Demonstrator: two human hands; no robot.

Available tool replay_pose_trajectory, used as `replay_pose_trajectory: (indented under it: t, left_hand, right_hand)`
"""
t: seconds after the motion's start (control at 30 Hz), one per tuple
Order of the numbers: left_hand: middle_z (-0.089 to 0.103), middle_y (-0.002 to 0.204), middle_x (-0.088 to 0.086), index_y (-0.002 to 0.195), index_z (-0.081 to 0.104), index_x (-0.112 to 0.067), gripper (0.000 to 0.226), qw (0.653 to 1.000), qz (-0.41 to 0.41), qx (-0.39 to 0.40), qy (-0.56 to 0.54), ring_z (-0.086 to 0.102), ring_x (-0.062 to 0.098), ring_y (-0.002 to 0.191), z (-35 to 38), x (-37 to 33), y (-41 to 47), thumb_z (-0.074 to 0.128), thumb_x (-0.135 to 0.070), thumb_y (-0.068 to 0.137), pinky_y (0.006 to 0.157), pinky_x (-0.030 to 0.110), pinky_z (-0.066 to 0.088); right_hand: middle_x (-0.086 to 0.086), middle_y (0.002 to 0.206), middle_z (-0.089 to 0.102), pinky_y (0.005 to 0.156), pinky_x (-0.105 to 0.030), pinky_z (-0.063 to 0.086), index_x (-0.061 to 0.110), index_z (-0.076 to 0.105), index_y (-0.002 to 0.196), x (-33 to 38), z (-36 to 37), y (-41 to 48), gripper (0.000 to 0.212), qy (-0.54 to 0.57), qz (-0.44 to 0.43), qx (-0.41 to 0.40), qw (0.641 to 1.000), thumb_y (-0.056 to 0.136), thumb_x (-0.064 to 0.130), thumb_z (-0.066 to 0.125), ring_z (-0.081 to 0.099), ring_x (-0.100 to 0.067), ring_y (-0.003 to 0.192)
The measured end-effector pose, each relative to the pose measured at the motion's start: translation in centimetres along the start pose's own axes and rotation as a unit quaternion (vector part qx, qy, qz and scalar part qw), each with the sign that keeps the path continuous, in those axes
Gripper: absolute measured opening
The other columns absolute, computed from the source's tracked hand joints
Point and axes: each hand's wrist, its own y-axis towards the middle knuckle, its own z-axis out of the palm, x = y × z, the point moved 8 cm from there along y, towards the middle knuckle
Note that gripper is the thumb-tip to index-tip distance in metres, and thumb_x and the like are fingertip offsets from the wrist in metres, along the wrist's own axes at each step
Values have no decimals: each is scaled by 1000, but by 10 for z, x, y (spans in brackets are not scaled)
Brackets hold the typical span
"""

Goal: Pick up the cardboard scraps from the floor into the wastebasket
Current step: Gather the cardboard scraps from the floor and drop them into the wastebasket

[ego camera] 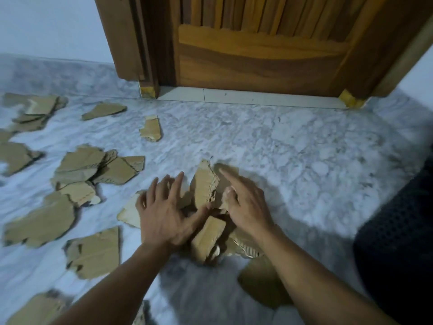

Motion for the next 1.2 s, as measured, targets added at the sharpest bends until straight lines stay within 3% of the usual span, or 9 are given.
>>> replay_pose_trajectory:
  t: [0.07,0.2,0.4,0.53,0.63,0.7,0.87,1.03,1.2]
  left_hand:
    - [3,171,1,158,2,-49,105,998,-54,33,-3,-9,37,155,-1,16,-2,7,-101,67,118,65,-8]
    - [3,171,2,158,-1,-48,95,996,-50,77,2,-5,33,156,14,8,-14,-3,-93,75,121,62,-7]
    - [34,163,7,157,32,-35,80,987,-84,-72,-115,23,30,150,-24,15,-69,28,-75,88,122,50,19]
    - [2,171,6,158,7,-50,96,985,-170,6,-2,-13,42,153,-37,78,-79,11,-97,75,114,69,-13]
    - [-7,170,8,157,-3,-51,96,982,-175,66,26,-15,45,152,-26,92,-99,6,-98,74,114,71,-15]
    - [-6,170,7,158,-2,-50,93,987,-147,70,3,-13,40,154,-17,72,-105,3,-95,77,117,65,-16]
    - [15,169,4,158,19,-44,70,996,-73,44,-28,5,31,155,-3,31,-120,8,-73,95,123,51,-2]
    - [55,142,0,133,60,-26,54,979,-68,-38,-188,40,18,135,-20,8,-145,30,-52,97,108,34,25]
    - [56,143,-2,138,55,-34,39,863,-176,-27,-473,56,20,127,-23,-1,-155,53,-38,99,108,42,46]
  right_hand:
    - [2,160,38,123,-48,19,42,35,154,-24,-18,-11,50,24,85,-47,995,104,44,40,30,-18,148]
    - [1,170,2,123,-55,-7,42,7,160,-35,3,-30,87,88,252,70,961,86,87,14,-5,-25,156]
    - [-4,163,32,119,-48,22,30,19,160,20,22,-66,78,-37,165,67,983,95,67,42,26,-26,148]
    - [2,169,16,117,-64,-5,42,11,159,-6,-34,-78,87,-93,206,-2,974,87,82,38,4,-26,156]
    - [-5,171,3,113,-72,-12,46,6,159,-50,-48,-127,93,-60,382,-45,921,79,92,10,-6,-33,155]
    - [-6,170,-2,117,-66,-12,41,1,160,-38,-25,-140,95,-44,357,9,933,79,91,4,-9,-32,155]
    - [-7,155,43,116,-45,25,28,32,157,44,36,-125,71,-16,186,-31,982,95,63,31,36,-30,142]
    - [-4,141,48,100,-34,44,33,41,151,58,53,-134,54,149,251,-12,956,99,38,54,55,-27,124]
    - [8,132,63,104,-40,51,39,68,121,51,31,-157,31,347,253,-95,898,91,31,68,61,-11,120]
